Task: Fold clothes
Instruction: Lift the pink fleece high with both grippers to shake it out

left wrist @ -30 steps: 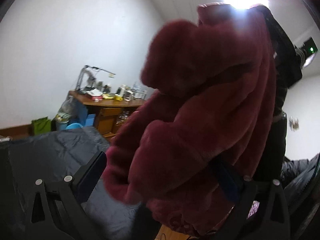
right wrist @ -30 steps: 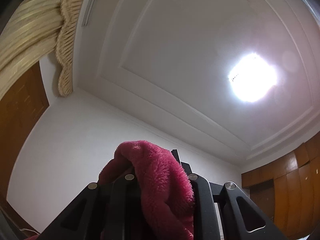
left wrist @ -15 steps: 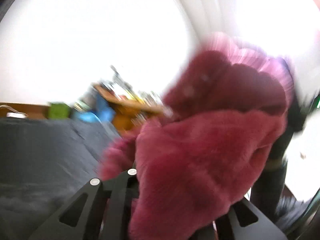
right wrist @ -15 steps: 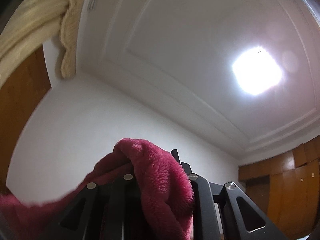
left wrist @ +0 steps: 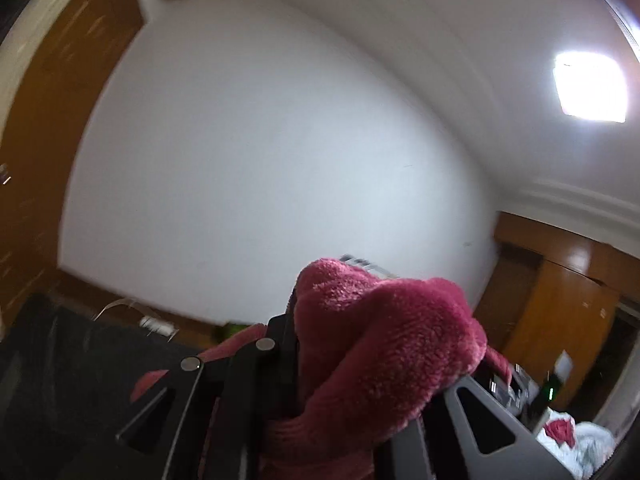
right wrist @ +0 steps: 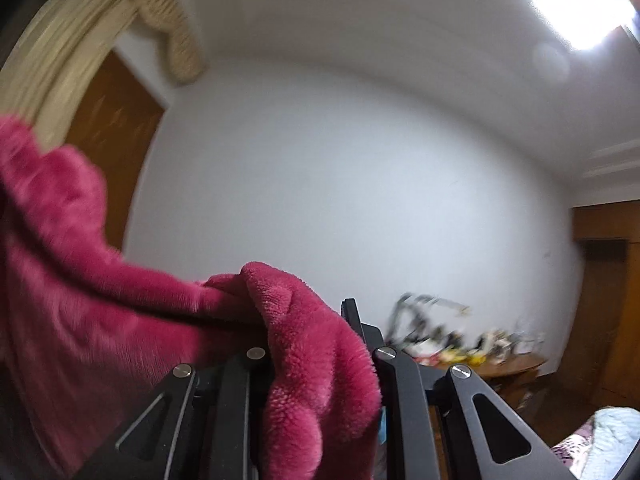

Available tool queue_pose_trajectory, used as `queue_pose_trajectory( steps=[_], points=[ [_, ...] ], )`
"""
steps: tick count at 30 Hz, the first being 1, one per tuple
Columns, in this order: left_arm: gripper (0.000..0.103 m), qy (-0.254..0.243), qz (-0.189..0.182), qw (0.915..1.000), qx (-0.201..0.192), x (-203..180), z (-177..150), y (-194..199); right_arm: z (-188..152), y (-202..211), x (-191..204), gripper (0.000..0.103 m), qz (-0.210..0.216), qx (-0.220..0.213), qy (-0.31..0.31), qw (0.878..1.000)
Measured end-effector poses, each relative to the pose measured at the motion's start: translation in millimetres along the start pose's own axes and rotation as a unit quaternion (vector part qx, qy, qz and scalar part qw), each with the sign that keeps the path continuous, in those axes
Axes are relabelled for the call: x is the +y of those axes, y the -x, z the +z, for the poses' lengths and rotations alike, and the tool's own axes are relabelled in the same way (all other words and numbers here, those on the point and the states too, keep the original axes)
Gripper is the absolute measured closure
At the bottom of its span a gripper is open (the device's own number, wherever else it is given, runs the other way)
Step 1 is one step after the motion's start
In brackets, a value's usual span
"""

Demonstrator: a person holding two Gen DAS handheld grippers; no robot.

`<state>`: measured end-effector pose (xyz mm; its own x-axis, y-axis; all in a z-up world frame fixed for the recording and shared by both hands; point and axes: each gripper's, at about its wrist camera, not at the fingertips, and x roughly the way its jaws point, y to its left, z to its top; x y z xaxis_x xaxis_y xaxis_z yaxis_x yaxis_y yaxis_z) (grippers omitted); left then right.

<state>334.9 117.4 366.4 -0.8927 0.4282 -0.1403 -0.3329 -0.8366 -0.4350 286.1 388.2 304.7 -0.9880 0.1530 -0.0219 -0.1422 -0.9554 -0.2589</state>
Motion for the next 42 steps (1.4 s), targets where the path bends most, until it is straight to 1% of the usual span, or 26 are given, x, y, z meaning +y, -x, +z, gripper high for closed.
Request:
queue_pose_trajectory(
  steps=[2, 4, 6, 7, 9, 11, 14, 15, 16, 17, 18, 19, 21, 22, 24, 28, 30, 31, 32, 33, 35, 36, 37, 39, 41, 42],
  points=[
    [0.092, 0.018, 0.048, 0.9984, 0.022, 24.7, -15.6, -6.1, -32.9, -2.3, 23.8, 0.083, 0.036, 0.031, 0.022, 0.999],
    [0.092, 0.04, 0.09, 0.9939, 0.049, 49.1, -38.3, -16.4, -78.3, 1.1, 46.5, 0.083, 0.075, 0.064, 0.05, 0.994],
    [0.092, 0.062, 0.131, 0.9864, 0.077, 73.4, -62.7, -27.8, -125.7, 7.5, 69.3, 0.083, 0.116, 0.097, 0.083, 0.985],
    [0.092, 0.073, 0.152, 0.9815, 0.091, 85.6, -74.9, -33.5, -146.4, 8.4, 82.7, 0.083, 0.142, 0.118, 0.098, 0.978],
    [0.092, 0.095, 0.187, 0.9705, 0.118, 107.3, -100.0, -45.1, -180.9, 4.0, 113.2, 0.083, 0.201, 0.168, 0.119, 0.958],
    [0.092, 0.112, 0.211, 0.9604, 0.143, 121.4, -125.1, -54.7, -213.3, 3.2, 135.9, 0.082, 0.261, 0.222, 0.133, 0.93],
    [0.091, 0.121, 0.24, 0.9485, 0.168, 134.3, -154.5, -60.2, -253.5, 8.0, 148.7, 0.076, 0.317, 0.29, 0.133, 0.893],
    [0.091, 0.124, 0.245, 0.946, 0.173, 135.9, -159.4, -61.4, -260.1, 8.4, 148.0, 0.07, 0.331, 0.306, 0.12, 0.885],
    [0.091, 0.126, 0.251, 0.9434, 0.176, 140.8, -160.9, -63.3, -264.5, 8.3, 144.9, 0.054, 0.341, 0.317, 0.103, 0.879],
    [0.091, 0.128, 0.255, 0.9417, 0.178, 143.4, -162.3, -60.7, -267.5, 6.9, 140.3, 0.043, 0.347, 0.328, 0.085, 0.874],
    [0.091, 0.129, 0.258, 0.9405, 0.179, 143.5, -164.7, -55.3, -268.3, 3.2, 133.7, 0.029, 0.349, 0.336, 0.065, 0.872],
    [0.091, 0.131, 0.261, 0.9394, 0.179, 145.0, -163.5, -49.8, -268.5, -2.7, 125.7, 0.027, 0.351, 0.346, 0.039, 0.869],
    [0.091, 0.135, 0.266, 0.9377, 0.179, 147.8, -154.4, -34.1, -269.0, -18.2, 107.7, 0.027, 0.357, 0.372, -0.026, 0.856],
    [0.091, 0.135, 0.265, 0.9379, 0.179, 147.5, -152.8, -28.4, -262.7, -27.2, 102.9, 0.027, 0.363, 0.383, -0.056, 0.848],
    [0.091, 0.133, 0.264, 0.9386, 0.179, 146.9, -154.6, -28.6, -237.1, -44.0, 104.0, 0.027, 0.382, 0.396, -0.102, 0.829],
    [0.091, 0.132, 0.252, 0.9417, 0.179, 145.0, -148.3, -29.9, -220.6, -49.3, 124.0, 0.027, 0.409, 0.407, -0.123, 0.807],
    [0.091, 0.142, 0.24, 0.9444, 0.174, 145.0, -144.5, -29.3, -217.0, -61.8, 143.8, 0.027, 0.42, 0.426, -0.116, 0.793],
    [0.091, 0.148, 0.233, 0.9458, 0.171, 145.4, -143.0, -29.0, -217.3, -67.1, 152.6, 0.034, 0.424, 0.438, -0.11, 0.785],
    [0.092, 0.153, 0.225, 0.9478, 0.166, 145.1, -140.9, -27.8, -219.0, -69.8, 159.5, 0.046, 0.426, 0.448, -0.102, 0.779],
    [0.092, 0.158, 0.216, 0.9501, 0.161, 144.3, -138.3, -26.1, -220.1, -68.5, 162.0, 0.068, 0.422, 0.451, -0.091, 0.781],
    [0.092, 0.16, 0.205, 0.9535, 0.153, 139.1, -131.2, -20.3, -216.8, -64.1, 162.1, 0.072, 0.403, 0.443, -0.066, 0.798],
    [0.092, 0.159, 0.201, 0.9553, 0.148, 135.8, -127.5, -16.9, -211.2, -62.9, 160.1, 0.08, 0.388, 0.435, -0.053, 0.811],
    [0.092, 0.157, 0.196, 0.9582, 0.138, 131.4, -122.9, -13.3, -198.0, -63.2, 154.0, 0.083, 0.363, 0.417, -0.04, 0.832],
    [0.092, 0.149, 0.182, 0.965, 0.115, 120.0, -109.4, -5.7, -156.2, -64.1, 133.2, 0.083, 0.295, 0.348, -0.007, 0.89],
    [0.092, 0.139, 0.165, 0.9722, 0.091, 105.8, -92.6, 3.2, -113.5, -63.0, 111.1, 0.083, 0.234, 0.276, 0.009, 0.932],
    [0.092, 0.133, 0.153, 0.9761, 0.077, 97.7, -83.8, 7.4, -87.2, -60.6, 97.6, 0.083, 0.201, 0.231, 0.014, 0.952]
  ],
)
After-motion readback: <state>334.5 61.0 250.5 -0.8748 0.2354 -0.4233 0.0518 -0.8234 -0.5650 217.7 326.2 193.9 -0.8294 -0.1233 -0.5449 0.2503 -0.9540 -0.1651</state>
